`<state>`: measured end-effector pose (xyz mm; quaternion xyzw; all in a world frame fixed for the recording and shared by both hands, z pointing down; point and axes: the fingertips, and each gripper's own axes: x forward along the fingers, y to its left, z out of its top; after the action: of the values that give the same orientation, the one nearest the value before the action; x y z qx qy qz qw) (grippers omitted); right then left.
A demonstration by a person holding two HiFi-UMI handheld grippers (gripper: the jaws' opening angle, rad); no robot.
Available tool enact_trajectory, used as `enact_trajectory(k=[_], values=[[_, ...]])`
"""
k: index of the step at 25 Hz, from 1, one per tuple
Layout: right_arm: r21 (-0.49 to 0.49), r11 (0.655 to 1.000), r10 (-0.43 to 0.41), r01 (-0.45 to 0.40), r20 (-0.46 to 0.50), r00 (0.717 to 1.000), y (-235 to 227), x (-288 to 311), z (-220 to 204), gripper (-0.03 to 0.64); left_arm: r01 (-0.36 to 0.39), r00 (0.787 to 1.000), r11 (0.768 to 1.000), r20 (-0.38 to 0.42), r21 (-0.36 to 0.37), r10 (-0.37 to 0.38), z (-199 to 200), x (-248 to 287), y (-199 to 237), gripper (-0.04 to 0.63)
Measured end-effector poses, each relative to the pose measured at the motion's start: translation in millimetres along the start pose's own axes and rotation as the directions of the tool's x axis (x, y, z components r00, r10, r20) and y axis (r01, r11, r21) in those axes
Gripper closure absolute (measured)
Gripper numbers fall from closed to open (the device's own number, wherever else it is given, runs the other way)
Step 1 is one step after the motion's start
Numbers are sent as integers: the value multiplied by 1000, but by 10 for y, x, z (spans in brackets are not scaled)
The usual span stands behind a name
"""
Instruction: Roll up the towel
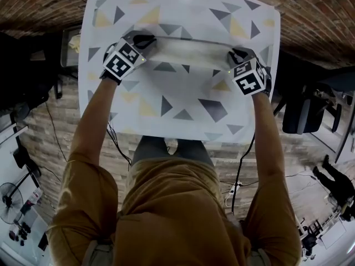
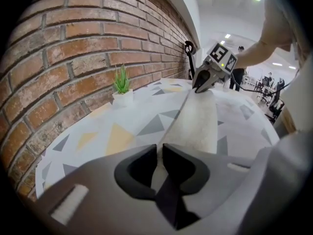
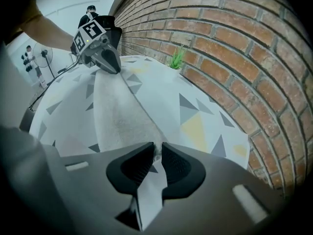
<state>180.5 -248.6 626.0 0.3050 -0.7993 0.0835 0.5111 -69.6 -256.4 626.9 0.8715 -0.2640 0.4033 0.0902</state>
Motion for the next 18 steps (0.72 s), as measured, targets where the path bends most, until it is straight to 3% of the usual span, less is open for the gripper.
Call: enact_trajectory(k=[18], values=[[35,993,-112,111,24,993,-2,26,-17,581,-89,996,995,-10,-43,89,-16,3,19,511]])
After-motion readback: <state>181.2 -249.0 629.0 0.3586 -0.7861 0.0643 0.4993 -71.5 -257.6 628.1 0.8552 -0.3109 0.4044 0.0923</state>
